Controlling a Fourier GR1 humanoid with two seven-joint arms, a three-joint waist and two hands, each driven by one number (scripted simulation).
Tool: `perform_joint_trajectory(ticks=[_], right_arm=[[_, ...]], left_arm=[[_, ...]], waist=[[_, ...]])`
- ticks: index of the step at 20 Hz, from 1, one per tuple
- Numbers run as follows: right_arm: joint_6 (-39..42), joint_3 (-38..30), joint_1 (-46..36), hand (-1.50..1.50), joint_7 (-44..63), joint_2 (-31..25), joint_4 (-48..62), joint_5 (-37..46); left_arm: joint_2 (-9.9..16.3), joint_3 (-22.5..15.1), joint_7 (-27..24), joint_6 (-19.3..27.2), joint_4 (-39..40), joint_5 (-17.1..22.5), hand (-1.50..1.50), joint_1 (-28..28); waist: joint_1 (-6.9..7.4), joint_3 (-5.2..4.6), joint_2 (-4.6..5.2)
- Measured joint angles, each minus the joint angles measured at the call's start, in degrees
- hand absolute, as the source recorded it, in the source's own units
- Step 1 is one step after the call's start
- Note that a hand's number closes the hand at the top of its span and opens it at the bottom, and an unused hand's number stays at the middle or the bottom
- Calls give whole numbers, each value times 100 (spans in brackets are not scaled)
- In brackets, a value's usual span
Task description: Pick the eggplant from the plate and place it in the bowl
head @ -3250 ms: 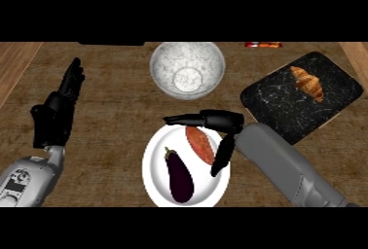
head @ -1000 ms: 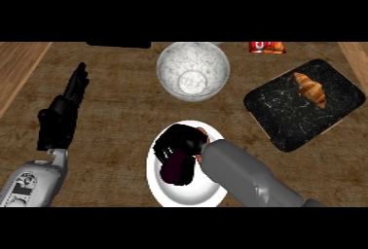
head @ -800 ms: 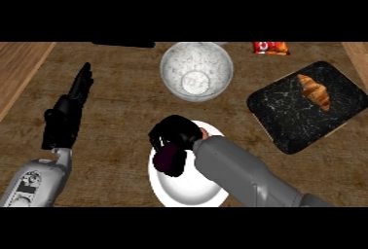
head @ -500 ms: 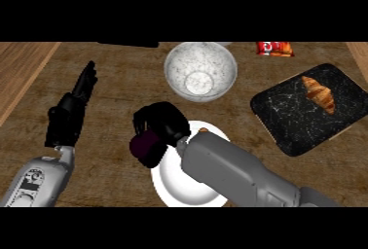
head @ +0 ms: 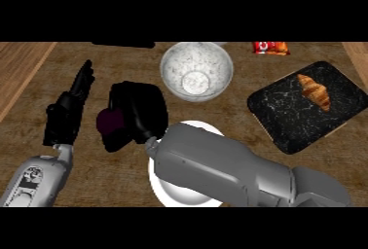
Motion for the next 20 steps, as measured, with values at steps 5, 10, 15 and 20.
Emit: perform_joint_trajectory(ticks=[5, 10, 15, 20], right_arm=[[-513, 211, -628, 150, 1019, -19, 160, 232], [-1010, 242, -784, 150, 1263, -24, 557, 431], [-1364, -105, -803, 150, 949, -19, 1153, 486], [-1640, -385, -661, 150, 296, -32, 2059, 612]], left_arm=[[-17, 37, -43, 14, -22, -15, 0, 18], [11, 135, -59, 11, -56, -17, 0, 12], [-1, 156, -2, 25, -181, -61, 0, 101], [-17, 182, 1, 23, -364, -75, 0, 265]], waist=[[-32, 4, 77], [-109, 12, 136], [-179, 19, 169], [-217, 22, 198]])
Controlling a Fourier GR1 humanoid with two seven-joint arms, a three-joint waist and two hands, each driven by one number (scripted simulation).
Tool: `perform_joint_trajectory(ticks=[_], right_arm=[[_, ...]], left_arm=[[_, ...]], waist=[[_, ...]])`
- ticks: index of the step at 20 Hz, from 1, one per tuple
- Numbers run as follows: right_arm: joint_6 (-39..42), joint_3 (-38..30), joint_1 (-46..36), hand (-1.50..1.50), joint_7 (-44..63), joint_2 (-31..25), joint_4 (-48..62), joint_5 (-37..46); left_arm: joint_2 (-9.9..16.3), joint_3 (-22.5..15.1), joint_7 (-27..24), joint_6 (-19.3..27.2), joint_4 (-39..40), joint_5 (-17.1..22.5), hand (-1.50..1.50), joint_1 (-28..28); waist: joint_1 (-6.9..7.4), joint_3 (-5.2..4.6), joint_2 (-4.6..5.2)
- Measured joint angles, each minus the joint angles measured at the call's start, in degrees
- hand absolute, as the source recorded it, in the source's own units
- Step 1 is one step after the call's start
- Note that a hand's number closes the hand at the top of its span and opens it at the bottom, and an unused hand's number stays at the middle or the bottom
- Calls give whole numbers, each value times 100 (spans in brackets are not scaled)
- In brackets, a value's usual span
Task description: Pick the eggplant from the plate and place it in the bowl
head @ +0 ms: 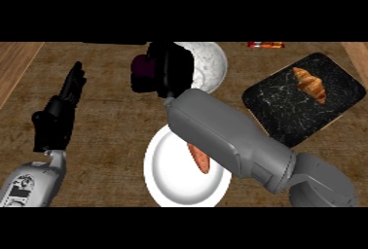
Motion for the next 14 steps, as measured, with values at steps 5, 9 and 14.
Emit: perform_joint_trajectory(ticks=[5, 9, 14], right_arm=[[29, -161, 16, 150, -512, -48, 1001, 132], [73, -305, -45, 150, -896, -82, 1745, 181], [31, -722, 154, 150, -1506, -158, 2224, -67]], left_arm=[[64, 98, 65, -76, -45, 22, 0, -41], [-10, 38, 128, -31, -56, -80, 0, -147], [-64, -8, 190, -37, -110, -131, 0, -244]], waist=[[-9, 1, 24], [35, 2, 53], [127, 9, 111]])
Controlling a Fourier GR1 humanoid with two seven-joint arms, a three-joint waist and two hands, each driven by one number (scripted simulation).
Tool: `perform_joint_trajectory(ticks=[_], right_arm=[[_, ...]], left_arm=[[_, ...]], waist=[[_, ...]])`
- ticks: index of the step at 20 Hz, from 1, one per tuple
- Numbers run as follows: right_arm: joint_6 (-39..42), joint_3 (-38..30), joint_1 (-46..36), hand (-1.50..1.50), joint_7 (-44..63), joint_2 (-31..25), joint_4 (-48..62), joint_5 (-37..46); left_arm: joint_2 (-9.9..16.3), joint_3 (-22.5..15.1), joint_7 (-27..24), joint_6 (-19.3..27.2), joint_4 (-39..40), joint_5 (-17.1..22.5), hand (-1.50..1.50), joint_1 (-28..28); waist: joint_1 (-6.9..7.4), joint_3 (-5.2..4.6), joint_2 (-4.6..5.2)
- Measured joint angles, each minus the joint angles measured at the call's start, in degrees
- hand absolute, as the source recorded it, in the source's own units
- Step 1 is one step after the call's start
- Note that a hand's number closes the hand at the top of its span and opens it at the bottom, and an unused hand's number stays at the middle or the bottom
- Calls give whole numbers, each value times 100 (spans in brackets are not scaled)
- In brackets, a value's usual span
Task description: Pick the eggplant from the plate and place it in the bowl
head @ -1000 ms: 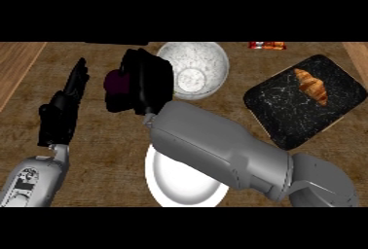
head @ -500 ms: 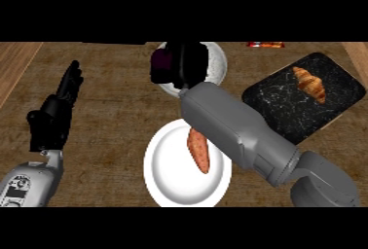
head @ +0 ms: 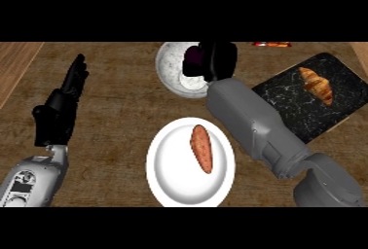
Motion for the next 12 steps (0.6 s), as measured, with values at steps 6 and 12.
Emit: perform_joint_trajectory(ticks=[6, 12], right_arm=[[426, -754, 300, -150, -907, -205, -149, -689], [623, -1470, 558, -150, -2184, -268, -435, -1269]], left_arm=[[-22, 7, 11, -44, -44, 22, 0, -36], [-90, -15, -93, -70, 37, 25, 0, -13]], waist=[[87, 11, 61], [114, 16, 82]])
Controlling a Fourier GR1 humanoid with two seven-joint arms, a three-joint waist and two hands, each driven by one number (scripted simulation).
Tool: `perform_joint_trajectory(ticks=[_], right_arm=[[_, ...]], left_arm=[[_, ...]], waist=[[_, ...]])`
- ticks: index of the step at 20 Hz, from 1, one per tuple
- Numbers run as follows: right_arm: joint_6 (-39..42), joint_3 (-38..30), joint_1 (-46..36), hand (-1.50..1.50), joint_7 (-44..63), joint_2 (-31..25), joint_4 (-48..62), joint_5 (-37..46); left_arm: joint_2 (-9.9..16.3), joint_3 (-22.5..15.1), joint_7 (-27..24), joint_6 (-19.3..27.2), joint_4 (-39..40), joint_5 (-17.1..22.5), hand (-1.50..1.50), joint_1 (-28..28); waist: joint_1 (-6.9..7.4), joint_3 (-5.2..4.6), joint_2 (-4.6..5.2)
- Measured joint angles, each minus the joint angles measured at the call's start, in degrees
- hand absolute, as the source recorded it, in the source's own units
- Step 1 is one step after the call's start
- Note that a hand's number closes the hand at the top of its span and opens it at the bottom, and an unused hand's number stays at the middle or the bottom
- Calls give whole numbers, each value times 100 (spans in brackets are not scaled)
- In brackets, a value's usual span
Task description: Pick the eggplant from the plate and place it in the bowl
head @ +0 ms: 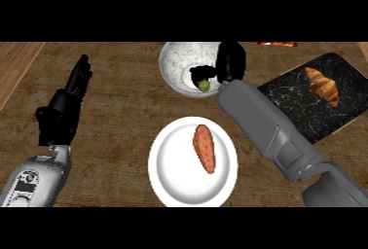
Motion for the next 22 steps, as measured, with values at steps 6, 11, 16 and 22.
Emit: perform_joint_trajectory(ticks=[6, 11, 16, 22], right_arm=[[83, -795, 221, -150, -1226, -112, -89, -534], [624, -1475, 442, -150, -2085, -266, -117, -1013], [1324, -1951, 906, -150, -2864, -439, -334, -1334], [2096, -2028, 1852, -150, -3267, -575, -1201, -1439]], left_arm=[[36, 56, -52, -42, -59, 15, 0, 160], [26, 125, -63, -14, 46, -45, 0, 178], [27, 269, -98, -6, 63, -61, 0, 266], [33, 433, -111, -54, 47, -72, 0, 448]], waist=[[-48, -2, -50], [-204, -8, -119], [-358, -13, -194], [-505, -18, -259]])
